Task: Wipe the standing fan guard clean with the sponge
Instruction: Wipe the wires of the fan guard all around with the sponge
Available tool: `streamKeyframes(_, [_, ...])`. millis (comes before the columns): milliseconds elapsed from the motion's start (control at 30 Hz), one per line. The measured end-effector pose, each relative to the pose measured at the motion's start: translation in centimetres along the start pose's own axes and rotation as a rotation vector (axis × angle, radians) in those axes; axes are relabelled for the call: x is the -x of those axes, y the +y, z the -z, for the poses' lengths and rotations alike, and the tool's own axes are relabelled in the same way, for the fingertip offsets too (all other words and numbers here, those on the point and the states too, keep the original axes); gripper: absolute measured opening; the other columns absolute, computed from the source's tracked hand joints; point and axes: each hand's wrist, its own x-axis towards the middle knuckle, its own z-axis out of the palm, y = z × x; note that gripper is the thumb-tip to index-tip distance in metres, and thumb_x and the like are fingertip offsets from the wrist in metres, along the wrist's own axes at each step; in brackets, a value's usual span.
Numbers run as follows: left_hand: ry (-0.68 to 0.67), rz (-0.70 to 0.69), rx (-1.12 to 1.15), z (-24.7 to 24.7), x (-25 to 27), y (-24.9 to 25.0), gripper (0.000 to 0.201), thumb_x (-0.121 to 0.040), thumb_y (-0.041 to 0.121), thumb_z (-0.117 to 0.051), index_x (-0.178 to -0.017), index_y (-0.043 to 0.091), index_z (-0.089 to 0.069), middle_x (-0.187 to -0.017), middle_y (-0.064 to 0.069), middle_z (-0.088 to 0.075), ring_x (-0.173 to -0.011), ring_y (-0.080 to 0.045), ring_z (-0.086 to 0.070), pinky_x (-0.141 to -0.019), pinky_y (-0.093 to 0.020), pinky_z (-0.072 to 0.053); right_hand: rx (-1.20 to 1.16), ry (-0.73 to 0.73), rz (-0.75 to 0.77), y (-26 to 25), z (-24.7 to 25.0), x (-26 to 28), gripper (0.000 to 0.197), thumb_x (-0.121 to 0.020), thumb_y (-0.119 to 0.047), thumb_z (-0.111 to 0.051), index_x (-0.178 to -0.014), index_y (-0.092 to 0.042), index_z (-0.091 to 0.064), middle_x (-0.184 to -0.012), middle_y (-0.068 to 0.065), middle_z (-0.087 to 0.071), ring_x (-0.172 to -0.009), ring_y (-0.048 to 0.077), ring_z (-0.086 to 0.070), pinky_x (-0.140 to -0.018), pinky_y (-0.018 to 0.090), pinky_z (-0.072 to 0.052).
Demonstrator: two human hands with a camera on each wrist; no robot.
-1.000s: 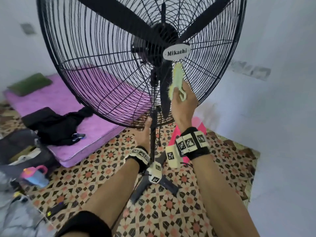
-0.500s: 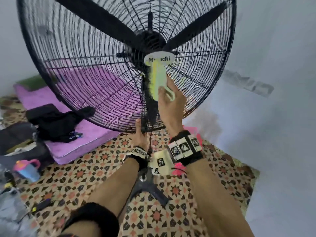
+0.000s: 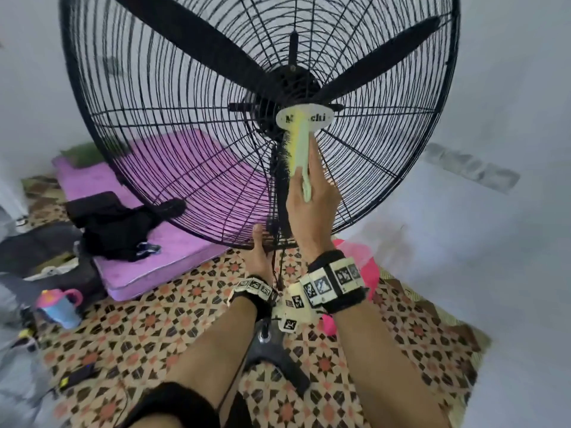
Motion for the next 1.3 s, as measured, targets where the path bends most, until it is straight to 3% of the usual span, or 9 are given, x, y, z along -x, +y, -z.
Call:
streamKeyframes(100, [-0.060,-0.017,0.050,-0.4,-0.5,-0.1,0.114,-0.078,0.082,-0.062,-0.165,0.021,-0.020,-0.167,-0.001,-0.030,-0.150,-0.023,-0.036,-0.124,-0.045,-0.033,0.153,-0.093,-0.018,1.8,0.3,1.6,0.063,-0.099,-0.014,-0.057,-0.158,-0.015,-0.034,-0.071,-0.004,-0.064,-0.045,0.003,-0.050,-0.046,0.014,-0.049])
streamKeyframes(200, [-0.030,-0.056,0.091,-0.2,-1.7,-0.8,0.104,-0.083,0.079,-0.059,-0.164,0.024,-0.022,-0.166,0.002,-0.032,-0.149,-0.020,-0.037,-0.126,-0.049,-0.030,0.122,-0.110,-0.027,1.7,1.7,1.0,0.063,-0.100,-0.018,-0.054,-0.159,-0.020,-0.031,-0.080,0.006,-0.072,-0.049,0.012,-0.059,-0.047,0.031,-0.056])
streamKeyframes(333, [-0.045,-0.056,0.138,-0.1,-2.8,-2.3,0.136,-0.056,0.097,-0.067,-0.165,0.030,-0.020,-0.163,0.010,-0.036,-0.143,-0.011,-0.041,-0.124,-0.043,-0.031,0.127,-0.067,0.102,1.8,2.1,-1.5,0.061,-0.101,-0.018,-0.052,-0.159,-0.016,-0.032,-0.071,-0.006,-0.064,-0.045,0.006,-0.049,-0.048,0.016,-0.048])
streamKeyframes(500, [-0.045,-0.101,0.052,0.0,-2.8,-2.2,0.101,-0.079,0.085,-0.064,-0.162,0.039,-0.029,-0.162,0.010,-0.042,-0.146,-0.015,-0.044,-0.123,-0.049,-0.033,0.150,-0.265,0.027,3.1,3.2,2.8,0.067,-0.098,-0.009,-0.060,-0.158,-0.014,-0.032,-0.062,-0.019,-0.043,-0.042,-0.005,-0.037,-0.045,0.007,-0.036])
streamKeyframes(700, [-0.047,-0.043,0.054,1.2,-5.7,-5.7,0.122,-0.083,0.082,-0.063,-0.160,-0.002,-0.017,-0.158,-0.030,-0.035,-0.141,-0.047,-0.044,-0.116,-0.052,-0.043,0.056,-0.147,0.096,1.4,3.2,0.7,0.066,-0.101,-0.011,-0.052,-0.160,-0.018,-0.024,-0.103,-0.001,-0.073,-0.049,0.000,-0.051,-0.052,0.014,-0.053])
streamKeyframes(867, [-0.033,-0.109,-0.095,0.9,-2.5,-3.1,0.100,-0.089,0.083,-0.052,-0.158,0.012,-0.039,-0.156,-0.008,-0.051,-0.142,-0.028,-0.051,-0.119,-0.051,-0.041,0.151,-0.410,-0.042,6.5,3.2,8.9,0.076,-0.100,-0.009,-0.053,-0.163,-0.020,-0.012,-0.061,-0.014,-0.040,-0.046,-0.001,-0.038,-0.048,0.012,-0.036])
streamKeyframes(967, [-0.055,-0.128,-0.027,0.3,-0.3,-1.4,0.102,-0.090,0.077,-0.055,-0.158,0.004,-0.034,-0.157,-0.006,-0.047,-0.142,-0.026,-0.049,-0.119,-0.044,-0.040,0.092,-0.416,-0.064,6.3,4.3,10.1,0.075,-0.102,-0.011,-0.049,-0.163,-0.024,-0.009,-0.075,0.006,-0.062,-0.052,0.012,-0.053,-0.051,0.032,-0.049])
streamKeyframes(1133, [-0.050,-0.091,0.096,0.3,-1.8,-1.8,0.122,-0.070,0.091,-0.063,-0.165,0.026,-0.021,-0.163,0.010,-0.037,-0.141,-0.010,-0.044,-0.116,-0.042,-0.042,0.037,-0.308,0.050,5.2,3.9,7.1,0.070,-0.102,-0.006,-0.050,-0.161,-0.016,-0.014,-0.091,-0.012,-0.040,-0.049,0.000,-0.045,-0.051,0.006,-0.036])
streamKeyframes(1300, [-0.086,-0.027,0.059,0.5,-2.2,-2.7,0.134,-0.062,0.095,-0.067,-0.166,0.027,-0.015,-0.167,0.004,-0.031,-0.145,-0.015,-0.044,-0.116,-0.043,-0.044,0.120,-0.483,-0.112,8.2,3.8,11.1,0.077,-0.100,-0.011,-0.049,-0.163,-0.022,-0.006,-0.056,0.000,-0.045,-0.042,0.013,-0.040,-0.041,0.033,-0.042])
